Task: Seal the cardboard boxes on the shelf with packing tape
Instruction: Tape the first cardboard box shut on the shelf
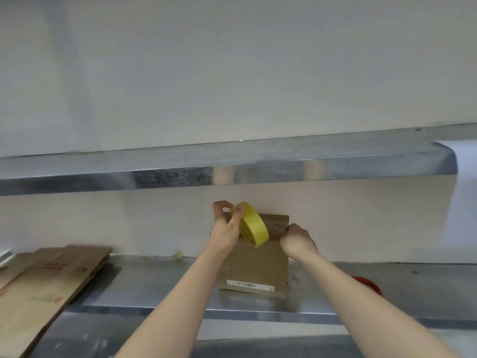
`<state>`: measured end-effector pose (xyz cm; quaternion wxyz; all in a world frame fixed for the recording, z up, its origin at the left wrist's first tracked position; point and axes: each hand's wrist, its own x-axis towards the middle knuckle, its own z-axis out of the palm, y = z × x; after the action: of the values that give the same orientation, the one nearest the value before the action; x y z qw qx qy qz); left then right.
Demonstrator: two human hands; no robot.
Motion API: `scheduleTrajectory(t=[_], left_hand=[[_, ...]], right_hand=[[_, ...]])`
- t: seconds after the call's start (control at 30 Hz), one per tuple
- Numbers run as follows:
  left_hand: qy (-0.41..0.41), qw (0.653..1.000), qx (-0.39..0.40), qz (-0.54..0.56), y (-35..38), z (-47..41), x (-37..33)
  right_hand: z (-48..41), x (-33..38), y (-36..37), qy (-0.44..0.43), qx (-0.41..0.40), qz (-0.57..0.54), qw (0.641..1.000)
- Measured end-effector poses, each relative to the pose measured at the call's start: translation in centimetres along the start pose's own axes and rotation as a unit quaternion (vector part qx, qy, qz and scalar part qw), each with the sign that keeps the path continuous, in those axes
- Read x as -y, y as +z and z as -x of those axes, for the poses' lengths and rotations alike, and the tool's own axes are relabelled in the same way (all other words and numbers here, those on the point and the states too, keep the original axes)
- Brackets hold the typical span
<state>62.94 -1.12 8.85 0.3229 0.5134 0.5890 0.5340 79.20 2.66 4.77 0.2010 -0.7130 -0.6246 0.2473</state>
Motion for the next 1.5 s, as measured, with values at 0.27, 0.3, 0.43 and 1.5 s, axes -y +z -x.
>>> scheduleTrajectory(t=[0.27,0.3,0.43,1.5], left_hand=[[0.006,0.999,0.034,0.013,-0.7,0.0,-0.2],[0.010,0.999,0.040,0.013,-0.7,0.0,-0.2],[0.004,0.998,0.062,-0.012,-0.5,-0.1,-0.3],[-0.065,0.980,0.118,0.149,-8.1,-8.9,1.9]], right_hand=[[0.2,0.4,-1.2,0.044,-0.009,0.034,0.998],[0.2,0.5,-1.7,0.031,-0.024,0.036,0.999],[0.3,1.5,-4.5,-0.100,-0.105,-0.095,0.985],[-2.6,10.0,6.3,-0.101,-0.074,0.136,0.983]])
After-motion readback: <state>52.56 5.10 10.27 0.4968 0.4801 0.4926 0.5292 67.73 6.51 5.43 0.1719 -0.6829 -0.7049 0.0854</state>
